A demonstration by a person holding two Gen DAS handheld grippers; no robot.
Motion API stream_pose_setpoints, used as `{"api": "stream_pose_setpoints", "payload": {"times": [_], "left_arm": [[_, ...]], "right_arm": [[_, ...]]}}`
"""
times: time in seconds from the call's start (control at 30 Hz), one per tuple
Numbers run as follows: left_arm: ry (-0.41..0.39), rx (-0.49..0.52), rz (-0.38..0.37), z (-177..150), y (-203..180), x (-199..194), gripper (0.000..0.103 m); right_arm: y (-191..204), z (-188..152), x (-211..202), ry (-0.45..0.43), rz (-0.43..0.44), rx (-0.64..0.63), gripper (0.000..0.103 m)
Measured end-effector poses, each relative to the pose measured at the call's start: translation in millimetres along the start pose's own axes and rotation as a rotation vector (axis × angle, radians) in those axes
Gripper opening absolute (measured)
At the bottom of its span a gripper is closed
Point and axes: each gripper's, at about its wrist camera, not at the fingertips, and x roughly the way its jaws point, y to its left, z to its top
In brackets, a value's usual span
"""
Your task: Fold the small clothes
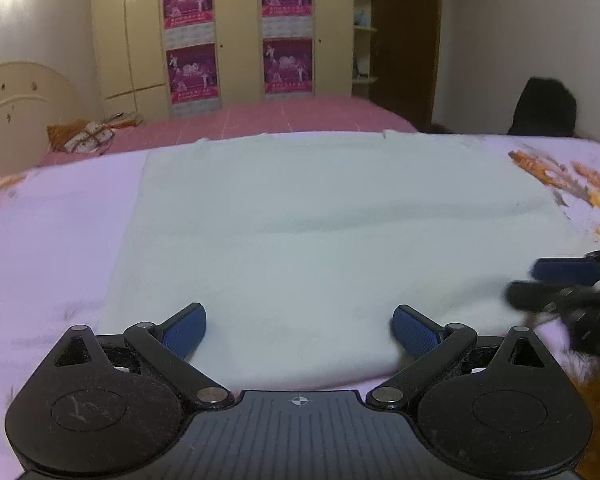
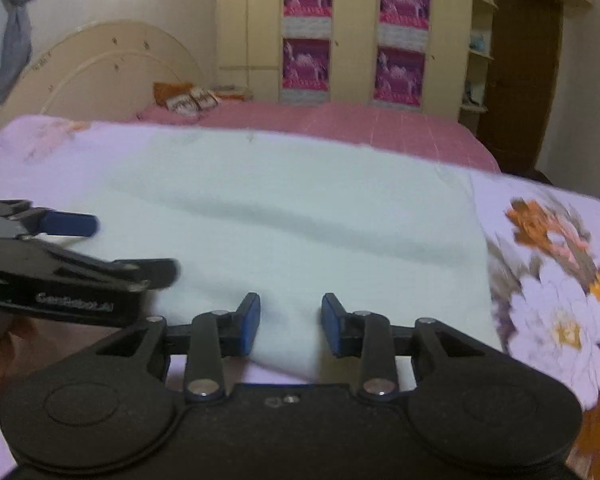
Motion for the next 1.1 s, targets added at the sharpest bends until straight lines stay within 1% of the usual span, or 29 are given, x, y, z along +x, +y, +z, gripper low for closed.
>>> {"api": "stream_pose_setpoints", "payload": {"times": [0.13, 0.23, 0.33, 0.4, 0.47, 0.57, 0.67, 0.73, 0.8, 0.83, 0.87, 0.9, 1.0, 1.03, 1.1], "left_arm": [[0.008, -0.012, 0.026, -11, 23, -13, 0.099], [0.014, -0.015, 0.037, -6, 27, -11, 0.099], [0.025, -0.029, 0.051, 1, 25, -8, 0.099], [0.031, -0.038, 0.054, 5, 23, -13, 0.099], [0.016, -0.038, 0.05, 7, 23, -25, 0.099], [0.003, -0.055, 0.038, 6, 28, -39, 0.099], [0.006, -0.081, 0.043, 3, 32, -44, 0.099], [0.015, -0.108, 0.038, 0, 35, -44, 0.099], [0.035, -0.182, 0.021, -4, 42, -39, 0.099], [0.053, -0.247, 0.007, -7, 48, -35, 0.099], [0.071, -0.342, -0.014, -12, 56, -28, 0.098], [0.058, -0.405, -0.018, -16, 61, -27, 0.097], [-0.006, -0.607, -0.049, -19, 76, -21, 0.097], [-0.019, -0.65, -0.051, -19, 79, -18, 0.097], [-0.052, -0.734, -0.064, -19, 85, -9, 0.097]], "right_arm": [[-26, -12, -11, 0.0, -0.045, 0.008, 0.033], [-40, -19, -19, -0.001, -0.064, 0.026, 0.032], [-38, -23, -22, 0.004, -0.073, 0.016, 0.034], [-33, -19, -25, 0.012, -0.08, 0.025, 0.034], [-33, -17, -41, -0.028, -0.068, 0.056, 0.036], [-39, -17, -58, -0.059, -0.065, 0.056, 0.033], [-46, -15, -61, -0.052, -0.067, 0.076, 0.03], [-50, -12, -61, -0.051, -0.065, 0.093, 0.03], [-52, -9, -60, -0.055, -0.057, 0.102, 0.03], [-52, -7, -59, -0.06, -0.05, 0.103, 0.029], [-52, -5, -57, -0.065, -0.042, 0.105, 0.028], [-52, -3, -55, -0.069, -0.031, 0.11, 0.027], [-52, 5, -44, -0.068, 0.023, 0.145, 0.018], [-52, 8, -39, -0.061, 0.045, 0.164, 0.014], [-51, 13, -30, -0.054, 0.077, 0.189, 0.013]]}}
